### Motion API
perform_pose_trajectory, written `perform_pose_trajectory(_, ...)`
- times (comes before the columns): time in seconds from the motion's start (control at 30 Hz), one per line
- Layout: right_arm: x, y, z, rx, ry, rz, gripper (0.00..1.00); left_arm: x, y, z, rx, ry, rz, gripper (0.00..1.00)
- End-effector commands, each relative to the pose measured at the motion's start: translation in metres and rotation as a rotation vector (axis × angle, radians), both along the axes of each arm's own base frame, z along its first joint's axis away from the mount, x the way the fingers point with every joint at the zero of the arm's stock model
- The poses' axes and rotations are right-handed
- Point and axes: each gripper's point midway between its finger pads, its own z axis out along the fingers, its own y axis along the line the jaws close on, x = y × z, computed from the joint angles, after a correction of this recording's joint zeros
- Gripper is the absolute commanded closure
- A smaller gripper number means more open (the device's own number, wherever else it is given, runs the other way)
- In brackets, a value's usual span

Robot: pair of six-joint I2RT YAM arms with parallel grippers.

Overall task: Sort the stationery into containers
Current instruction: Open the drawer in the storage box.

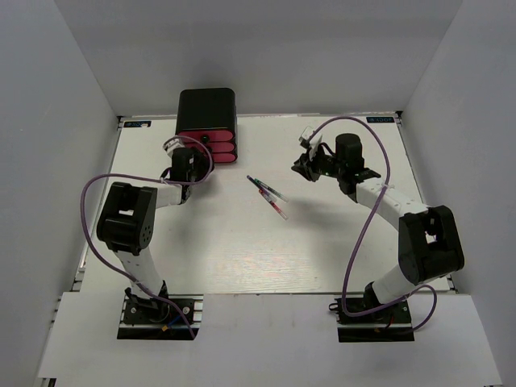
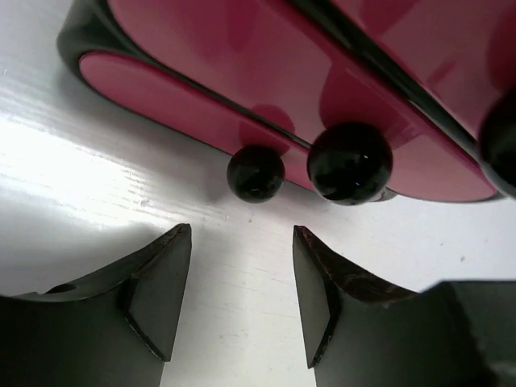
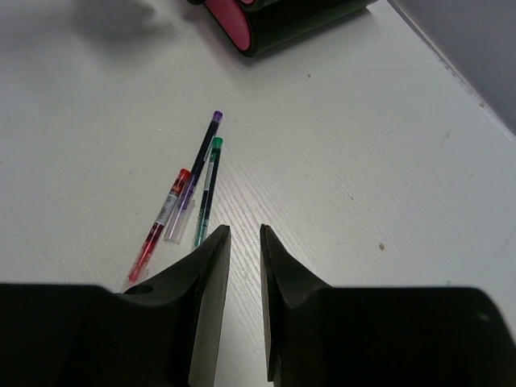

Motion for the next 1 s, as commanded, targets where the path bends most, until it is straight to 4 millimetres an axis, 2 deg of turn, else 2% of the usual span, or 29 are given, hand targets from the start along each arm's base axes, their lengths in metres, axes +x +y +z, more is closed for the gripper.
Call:
perform_pose_trajectory(0.0, -0.001, -0.002, 0.016, 0.02, -0.049, 0.005, 0.72, 0.003, -0.002, 0.028, 0.124, -0.132, -0.119, 0.37)
perform_pose_trajectory(0.07, -0.002, -0.003, 0.015, 0.02, -0.047, 0.004, 0.72, 0.003, -0.001, 0.024, 0.161, -0.146, -0.137, 0.35)
perform_pose_trajectory(0.13, -0.002, -0.002, 0.016, 0.02, -0.049, 0.006, 0.71, 0.007, -0.003, 0.032, 0.175, -0.196, -0.154, 0.35)
perform_pose_trajectory(0.23, -0.001, -0.002, 0.015, 0.018, -0.052, 0.006, 0.71, 0.01, -0.004, 0.027, 0.2, -0.211, -0.175, 0.35)
perform_pose_trajectory(0.27, 0.0, -0.002, 0.015, 0.017, -0.055, 0.005, 0.71, 0.014, -0.004, 0.034, 0.212, -0.235, -0.179, 0.35)
perform_pose_trajectory(0.33, 0.0, -0.002, 0.016, 0.019, -0.055, 0.003, 0.71, 0.015, -0.005, 0.025, 0.229, -0.223, -0.175, 0.35)
perform_pose_trajectory(0.43, 0.0, -0.003, 0.015, 0.018, -0.055, 0.001, 0.71, 0.023, -0.007, 0.033, 0.217, -0.248, -0.168, 0.35)
perform_pose_trajectory(0.5, 0.0, -0.003, 0.015, 0.017, -0.055, 0.0, 0.71, 0.025, -0.01, 0.022, 0.224, -0.223, -0.171, 0.35)
perform_pose_trajectory(0.53, 0.001, -0.003, 0.015, 0.018, -0.057, -0.003, 0.71, 0.027, -0.011, 0.025, 0.224, -0.226, -0.17, 0.35)
perform_pose_trajectory(0.77, 0.003, -0.003, 0.015, 0.018, -0.06, -0.003, 0.71, 0.032, -0.006, 0.011, 0.217, -0.18, -0.126, 0.33)
perform_pose_trajectory(0.83, 0.003, -0.003, 0.016, 0.018, -0.064, -0.002, 0.71, 0.035, -0.005, 0.015, 0.212, -0.188, -0.111, 0.33)
perform_pose_trajectory(0.97, 0.003, -0.003, 0.014, 0.016, -0.058, -0.004, 0.71, 0.037, 0.0, 0.008, 0.227, -0.169, -0.089, 0.33)
